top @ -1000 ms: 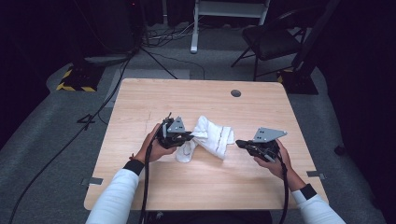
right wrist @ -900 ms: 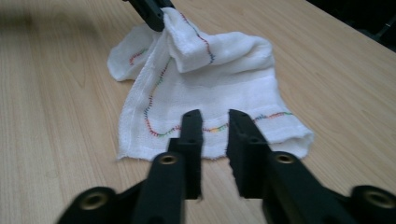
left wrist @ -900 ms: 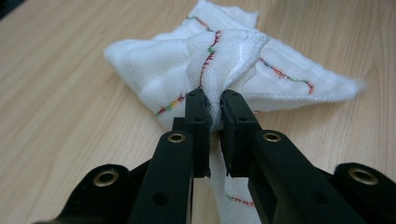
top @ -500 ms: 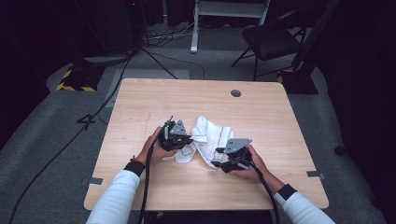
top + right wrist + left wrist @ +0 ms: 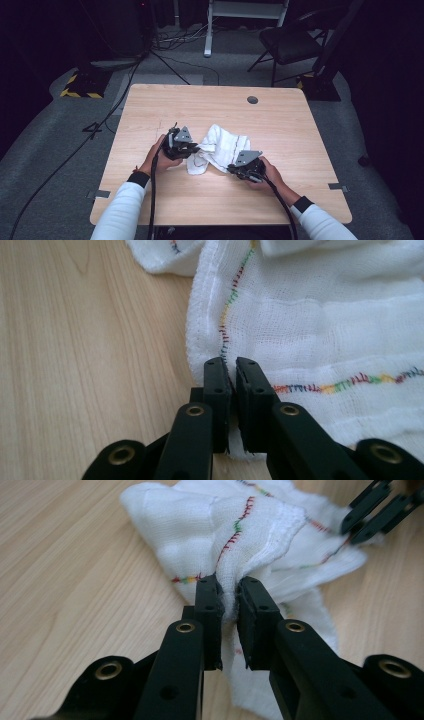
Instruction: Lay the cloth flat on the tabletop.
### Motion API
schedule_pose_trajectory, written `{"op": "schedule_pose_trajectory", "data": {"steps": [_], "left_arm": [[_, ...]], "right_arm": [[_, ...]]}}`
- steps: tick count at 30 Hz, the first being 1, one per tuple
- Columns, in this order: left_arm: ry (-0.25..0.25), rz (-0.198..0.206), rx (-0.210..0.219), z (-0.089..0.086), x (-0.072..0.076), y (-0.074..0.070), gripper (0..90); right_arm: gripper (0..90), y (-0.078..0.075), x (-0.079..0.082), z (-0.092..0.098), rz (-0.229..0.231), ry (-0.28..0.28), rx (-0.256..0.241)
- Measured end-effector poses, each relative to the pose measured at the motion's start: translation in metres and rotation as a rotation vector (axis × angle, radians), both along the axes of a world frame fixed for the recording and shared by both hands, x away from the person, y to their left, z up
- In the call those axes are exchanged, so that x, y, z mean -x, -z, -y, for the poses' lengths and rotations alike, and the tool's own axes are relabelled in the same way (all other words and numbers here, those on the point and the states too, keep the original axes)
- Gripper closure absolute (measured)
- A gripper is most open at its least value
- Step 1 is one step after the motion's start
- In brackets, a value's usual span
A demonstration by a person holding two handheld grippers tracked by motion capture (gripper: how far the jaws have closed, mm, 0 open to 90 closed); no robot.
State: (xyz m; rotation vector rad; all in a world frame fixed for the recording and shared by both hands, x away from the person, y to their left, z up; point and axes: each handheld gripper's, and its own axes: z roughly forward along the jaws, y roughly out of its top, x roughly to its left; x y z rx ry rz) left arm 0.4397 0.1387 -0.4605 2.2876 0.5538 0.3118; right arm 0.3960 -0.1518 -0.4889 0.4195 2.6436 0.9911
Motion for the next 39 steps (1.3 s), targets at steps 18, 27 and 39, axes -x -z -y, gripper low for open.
{"op": "schedule_pose_trajectory", "data": {"steps": [18, 27, 39], "left_arm": [[-0.039, 0.02, 0.043, -0.03, 0.012, -0.015, 83.3], [-0.102, -0.015, -0.022, -0.037, 0.015, -0.004, 81.0], [-0.105, -0.004, -0.013, -0.034, 0.06, -0.005, 20.5]], "right_arm": [[85.9, -0.059, 0.006, 0.101, 0.075, 0.158, -0.187], [85.8, -0.049, 0.022, 0.119, 0.015, 0.128, -0.139], [85.4, -0.031, 0.027, 0.117, -0.016, 0.127, -0.091]]}}
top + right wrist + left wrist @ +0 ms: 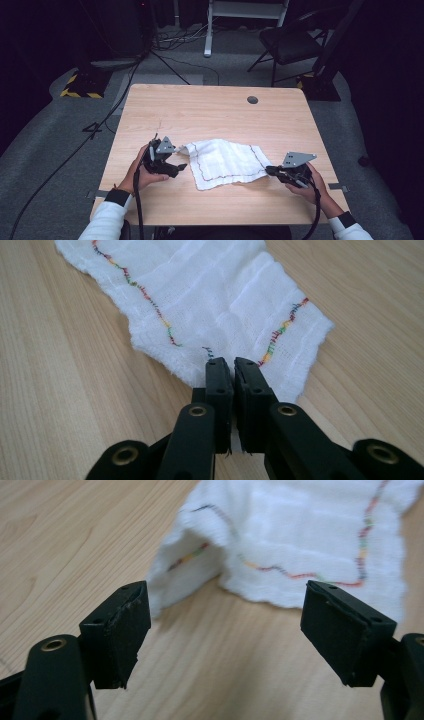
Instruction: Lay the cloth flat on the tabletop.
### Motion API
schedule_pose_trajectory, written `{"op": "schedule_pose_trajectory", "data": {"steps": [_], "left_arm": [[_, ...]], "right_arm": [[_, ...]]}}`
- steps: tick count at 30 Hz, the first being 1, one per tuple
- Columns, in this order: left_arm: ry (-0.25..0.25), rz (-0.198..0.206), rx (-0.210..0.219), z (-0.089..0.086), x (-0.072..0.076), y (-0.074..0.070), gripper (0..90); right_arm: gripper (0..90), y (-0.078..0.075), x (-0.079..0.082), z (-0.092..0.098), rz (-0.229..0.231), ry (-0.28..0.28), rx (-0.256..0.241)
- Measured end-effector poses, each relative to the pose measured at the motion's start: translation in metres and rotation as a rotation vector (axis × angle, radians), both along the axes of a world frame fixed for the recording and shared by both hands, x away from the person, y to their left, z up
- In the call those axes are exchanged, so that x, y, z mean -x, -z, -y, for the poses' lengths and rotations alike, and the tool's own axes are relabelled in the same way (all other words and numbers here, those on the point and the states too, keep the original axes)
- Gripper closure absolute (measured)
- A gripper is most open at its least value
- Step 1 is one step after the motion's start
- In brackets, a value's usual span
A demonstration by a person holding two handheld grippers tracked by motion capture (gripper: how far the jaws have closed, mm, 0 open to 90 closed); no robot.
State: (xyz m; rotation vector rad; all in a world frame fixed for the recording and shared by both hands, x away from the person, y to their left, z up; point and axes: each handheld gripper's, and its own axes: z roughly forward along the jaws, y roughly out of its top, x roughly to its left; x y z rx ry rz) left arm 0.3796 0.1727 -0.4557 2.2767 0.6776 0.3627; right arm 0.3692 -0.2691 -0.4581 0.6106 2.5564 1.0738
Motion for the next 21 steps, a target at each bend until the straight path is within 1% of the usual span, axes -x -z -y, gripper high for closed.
{"op": "schedule_pose_trajectory", "data": {"steps": [1, 2, 3, 4, 5, 6, 7, 8, 9, 10, 12, 14, 16, 17, 19, 20, 21], "left_arm": [[0.025, 0.004, -0.01, 0.004, 0.005, 0.0, 20.0], [0.054, -0.007, -0.001, 0.008, 0.01, 0.001, 19.2], [0.084, -0.004, 0.009, 0.013, 0.015, 0.002, 19.8], [0.117, -0.004, -0.004, 0.02, 0.02, 0.004, 21.4], [0.146, -0.003, -0.033, 0.027, 0.024, 0.007, 21.5], [0.174, -0.011, -0.057, 0.035, 0.028, 0.011, 22.1], [0.198, -0.019, -0.068, 0.041, 0.03, 0.014, 22.8], [0.214, -0.028, -0.078, 0.047, 0.031, 0.017, 22.8], [0.222, -0.04, -0.091, 0.052, 0.031, 0.02, 23.8], [0.228, -0.044, -0.098, 0.055, 0.03, 0.022, 24.7], [0.234, -0.055, -0.102, 0.06, 0.029, 0.026, 25.9], [0.234, -0.06, -0.096, 0.061, 0.027, 0.027, 26.7], [0.225, -0.076, -0.078, 0.061, 0.024, 0.029, 28.0], [0.222, -0.075, -0.078, 0.06, 0.023, 0.03, 27.9], [0.211, -0.082, -0.071, 0.058, 0.019, 0.032, 27.7], [0.204, -0.089, -0.059, 0.057, 0.018, 0.033, 26.7], [0.197, -0.094, -0.045, 0.056, 0.016, 0.034, 26.7]], "right_arm": [[85.2, 0.001, 0.0, -0.001, -0.006, 0.001, 0.002], [84.7, 0.002, 0.0, -0.001, -0.006, 0.0, 0.006], [83.8, 0.003, 0.0, -0.001, -0.006, 0.001, 0.012], [81.9, 0.004, 0.0, -0.002, -0.004, 0.002, 0.019], [80.1, 0.005, 0.0, -0.002, -0.007, 0.005, 0.018], [76.2, 0.006, 0.0, 0.0, -0.014, 0.0, 0.014], [72.1, 0.008, 0.0, 0.001, -0.012, 0.001, 0.018], [72.1, 0.008, 0.0, 0.001, -0.012, 0.001, 0.018], [68.2, 0.01, 0.001, 0.002, -0.009, 0.002, 0.024], [66.5, 0.012, 0.001, 0.004, -0.013, 0.002, 0.031], [61.6, 0.015, 0.002, 0.007, -0.015, -0.004, 0.05], [58.0, 0.018, 0.004, 0.01, -0.02, -0.006, 0.062], [53.9, 0.021, 0.004, 0.015, -0.037, -0.017, 0.05], [49.5, 0.024, 0.003, 0.019, -0.049, -0.019, 0.049], [47.7, 0.026, 0.003, 0.021, -0.057, -0.02, 0.048], [43.8, 0.029, 0.003, 0.024, -0.072, -0.021, 0.047], [43.8, 0.029, 0.003, 0.024, -0.072, -0.021, 0.047]]}}
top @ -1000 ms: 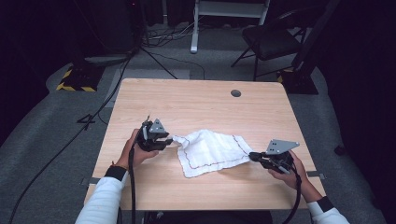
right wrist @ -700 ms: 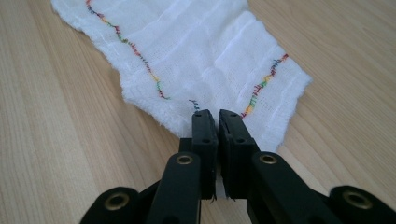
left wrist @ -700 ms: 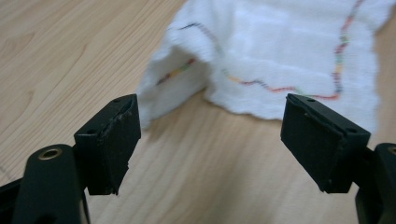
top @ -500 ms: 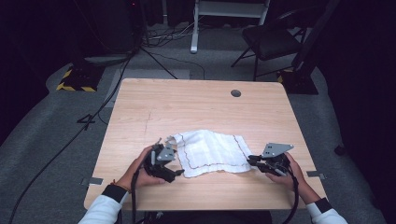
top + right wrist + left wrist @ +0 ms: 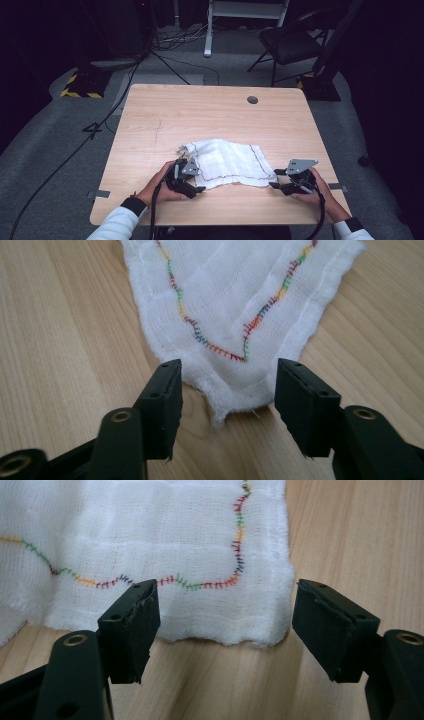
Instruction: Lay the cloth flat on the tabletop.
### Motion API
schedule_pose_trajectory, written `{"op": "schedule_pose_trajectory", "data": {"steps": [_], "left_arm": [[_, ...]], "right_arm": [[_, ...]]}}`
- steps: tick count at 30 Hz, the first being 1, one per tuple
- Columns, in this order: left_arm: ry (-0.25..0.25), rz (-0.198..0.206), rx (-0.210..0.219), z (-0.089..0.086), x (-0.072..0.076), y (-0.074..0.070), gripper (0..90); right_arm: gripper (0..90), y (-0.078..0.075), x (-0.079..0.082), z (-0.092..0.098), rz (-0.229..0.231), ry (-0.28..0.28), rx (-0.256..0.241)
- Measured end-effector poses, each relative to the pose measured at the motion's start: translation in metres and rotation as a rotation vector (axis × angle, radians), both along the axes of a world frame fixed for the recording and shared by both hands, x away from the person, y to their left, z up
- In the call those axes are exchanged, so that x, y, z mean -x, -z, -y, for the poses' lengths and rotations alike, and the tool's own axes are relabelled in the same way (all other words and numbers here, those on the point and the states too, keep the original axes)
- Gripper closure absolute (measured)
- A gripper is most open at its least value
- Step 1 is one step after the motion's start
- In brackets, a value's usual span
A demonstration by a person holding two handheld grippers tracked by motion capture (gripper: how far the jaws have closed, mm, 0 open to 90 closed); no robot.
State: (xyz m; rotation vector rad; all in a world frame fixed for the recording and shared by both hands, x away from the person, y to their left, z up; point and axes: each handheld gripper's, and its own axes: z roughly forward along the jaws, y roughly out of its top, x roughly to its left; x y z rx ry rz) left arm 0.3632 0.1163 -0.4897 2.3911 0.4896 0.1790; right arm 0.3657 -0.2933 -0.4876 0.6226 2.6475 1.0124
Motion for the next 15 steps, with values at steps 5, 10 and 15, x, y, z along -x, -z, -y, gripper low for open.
{"op": "schedule_pose_trajectory", "data": {"steps": [5, 10, 15], "left_arm": [[0.002, -0.004, -0.013, 0.0006, -0.0041, 0.0042, 23.3], [0.018, 0.008, -0.007, 0.0019, -0.0047, 0.0049, 27.5], [0.04, 0.026, -0.006, 0.0006, -0.0026, 0.0027, 51.7]], "right_arm": [[38.1, 0.0043, -0.0037, 0.0022, 0.011, 0.018, -0.003], [52.7, 0.0062, -0.0064, 0.0, -0.008, -0.001, -0.042], [73.6, 0.0056, -0.0054, -0.002, -0.011, -0.016, -0.047]]}}
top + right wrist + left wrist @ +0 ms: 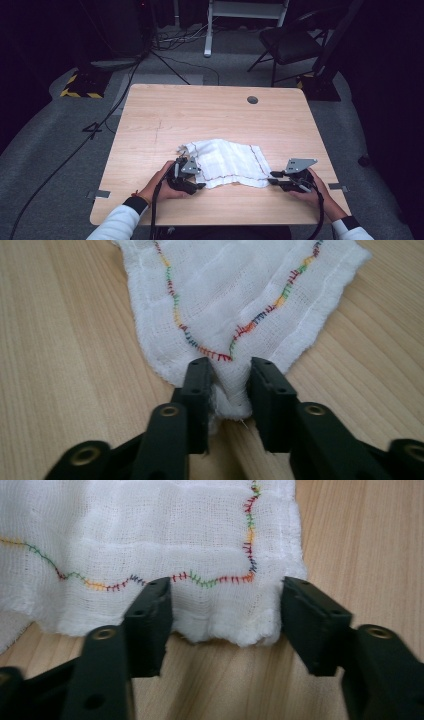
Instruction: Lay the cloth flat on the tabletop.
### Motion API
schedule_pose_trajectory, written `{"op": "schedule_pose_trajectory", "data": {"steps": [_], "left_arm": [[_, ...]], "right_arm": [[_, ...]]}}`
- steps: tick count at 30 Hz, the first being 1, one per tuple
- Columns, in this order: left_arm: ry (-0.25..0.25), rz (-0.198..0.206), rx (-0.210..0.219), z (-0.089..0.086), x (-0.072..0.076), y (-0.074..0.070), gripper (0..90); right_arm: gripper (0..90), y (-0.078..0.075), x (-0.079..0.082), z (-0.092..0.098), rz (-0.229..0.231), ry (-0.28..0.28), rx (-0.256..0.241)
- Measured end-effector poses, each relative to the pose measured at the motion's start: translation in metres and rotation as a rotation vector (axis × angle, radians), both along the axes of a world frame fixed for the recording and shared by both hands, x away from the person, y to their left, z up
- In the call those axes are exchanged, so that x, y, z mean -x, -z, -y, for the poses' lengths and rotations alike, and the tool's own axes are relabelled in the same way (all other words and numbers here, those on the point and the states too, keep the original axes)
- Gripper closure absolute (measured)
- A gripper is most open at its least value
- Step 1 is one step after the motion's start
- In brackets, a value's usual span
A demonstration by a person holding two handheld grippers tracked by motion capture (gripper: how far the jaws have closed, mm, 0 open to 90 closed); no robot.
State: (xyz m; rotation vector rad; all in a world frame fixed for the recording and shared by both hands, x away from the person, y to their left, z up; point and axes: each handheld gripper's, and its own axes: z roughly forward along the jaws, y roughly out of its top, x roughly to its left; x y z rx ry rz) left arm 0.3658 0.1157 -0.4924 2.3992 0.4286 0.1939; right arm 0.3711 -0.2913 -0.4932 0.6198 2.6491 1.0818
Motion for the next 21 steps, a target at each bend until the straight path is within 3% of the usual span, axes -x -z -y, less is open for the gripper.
{"op": "schedule_pose_trajectory", "data": {"steps": [2, 6, 8, 10, 11, 13, 16, 21], "left_arm": [[0.011, 0.012, -0.006, 0.001, 0.002, -0.001, 70.5], [0.041, 0.018, -0.018, 0.001, 0.003, -0.003, 80.7], [0.048, 0.017, -0.017, 0.0, 0.005, -0.006, 81.0], [0.061, 0.034, 0.016, -0.002, 0.006, -0.014, 81.4], [0.06, 0.048, 0.062, -0.005, 0.008, -0.024, 81.6], [0.063, 0.055, 0.083, -0.007, 0.009, -0.029, 81.7], [0.075, 0.092, 0.125, -0.01, 0.015, -0.043, 82.1], [0.09, 0.129, 0.173, -0.011, 0.021, -0.061, 82.1]], "right_arm": [[80.4, -0.001, 0.002, -0.002, 0.003, -0.01, 0.012], [82.9, -0.003, 0.004, -0.005, 0.024, -0.009, 0.042], [83.1, -0.005, 0.005, -0.005, 0.032, -0.007, 0.038], [83.3, -0.012, 0.007, -0.003, 0.054, -0.002, 0.011], [83.4, -0.024, 0.01, 0.001, 0.077, 0.005, -0.034], [83.4, -0.03, 0.012, 0.002, 0.089, 0.004, -0.052], [83.5, -0.05, 0.021, 0.006, 0.154, 0.006, -0.094], [83.6, -0.068, 0.028, 0.01, 0.201, 0.014, -0.123]]}}
